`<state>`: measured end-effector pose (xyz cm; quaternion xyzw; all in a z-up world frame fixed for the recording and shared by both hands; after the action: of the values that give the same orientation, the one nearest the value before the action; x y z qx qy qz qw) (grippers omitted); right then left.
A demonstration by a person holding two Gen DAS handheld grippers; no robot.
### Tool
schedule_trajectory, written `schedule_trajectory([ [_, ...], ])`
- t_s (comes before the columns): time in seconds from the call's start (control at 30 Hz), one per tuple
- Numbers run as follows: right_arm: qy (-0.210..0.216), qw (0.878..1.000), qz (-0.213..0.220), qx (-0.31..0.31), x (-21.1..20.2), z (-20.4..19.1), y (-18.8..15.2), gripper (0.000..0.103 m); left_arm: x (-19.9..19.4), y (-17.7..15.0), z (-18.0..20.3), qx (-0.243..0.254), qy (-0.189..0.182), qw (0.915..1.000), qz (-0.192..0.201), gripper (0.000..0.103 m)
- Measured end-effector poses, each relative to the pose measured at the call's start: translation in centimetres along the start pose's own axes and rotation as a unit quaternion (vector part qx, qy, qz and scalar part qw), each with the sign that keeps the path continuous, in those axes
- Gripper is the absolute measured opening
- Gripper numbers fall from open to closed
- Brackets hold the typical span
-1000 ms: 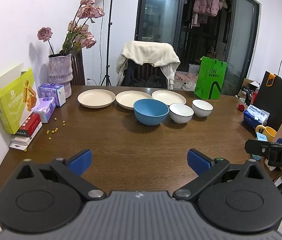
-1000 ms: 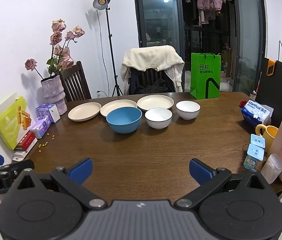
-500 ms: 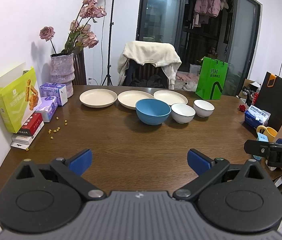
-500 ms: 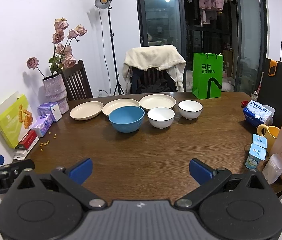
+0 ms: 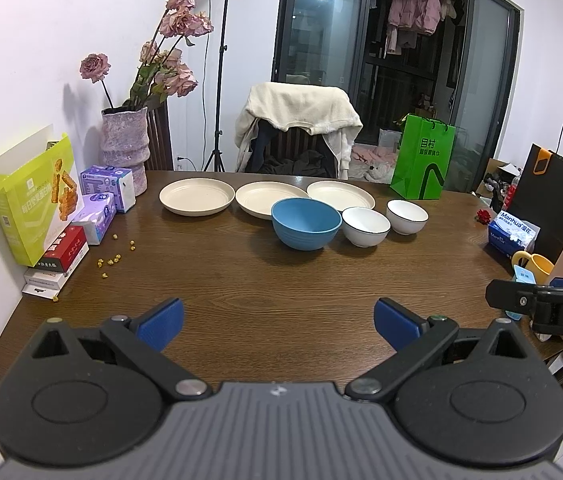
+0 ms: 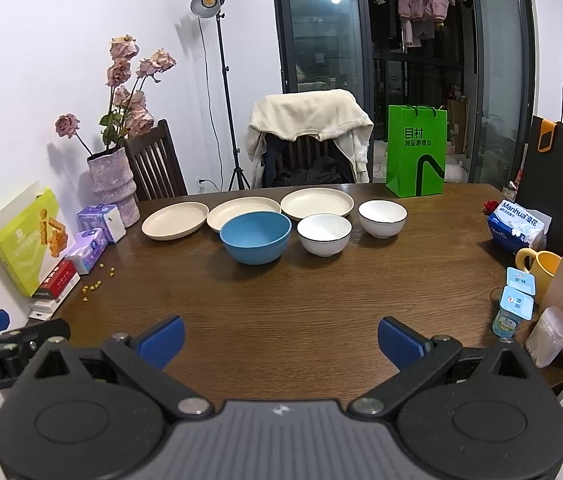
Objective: Organize plates and bowls
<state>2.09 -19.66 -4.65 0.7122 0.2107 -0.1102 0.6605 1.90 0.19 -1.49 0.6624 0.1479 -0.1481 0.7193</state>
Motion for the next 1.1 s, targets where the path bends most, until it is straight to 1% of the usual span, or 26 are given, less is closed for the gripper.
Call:
schedule_trajectory([
  [0.77, 0.0, 1.0, -0.003, -0.004, 0.1, -0.1, 0.0, 0.103, 0.0, -0.1, 0.0, 0.001, -0.001, 1.0, -0.001, 0.103],
  [0.9, 0.0, 1.0, -0.009, -0.008, 0.6, -0.6, 0.3, 0.103, 0.1, -0.2, 0.1, 0.001, 0.002, 1.0, 0.001, 0.103],
  [0.93, 0.001, 1.0, -0.01, -0.008, 0.8, -0.7, 0.4, 0.103, 0.1, -0.2, -0.5, -0.001, 0.003, 1.0, 0.0, 0.103],
  [1.1, 0.006, 1.0, -0.014, -0.009, 2.2, -0.8, 1.2, 0.103, 0.5, 0.3, -0.7, -0.005, 0.016, 0.9999, 0.003, 0.103],
])
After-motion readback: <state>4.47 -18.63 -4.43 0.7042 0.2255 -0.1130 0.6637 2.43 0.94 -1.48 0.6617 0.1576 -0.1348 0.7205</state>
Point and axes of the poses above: each gripper's, at about its wrist camera, not at the fingertips, and x roughly the way its jaws point, z to its right, y to its top, the point moved 4 cm from there along x, roughly the way its jaws point, and after that the axes turned 9 degrees about z, right-handed, at the moved point
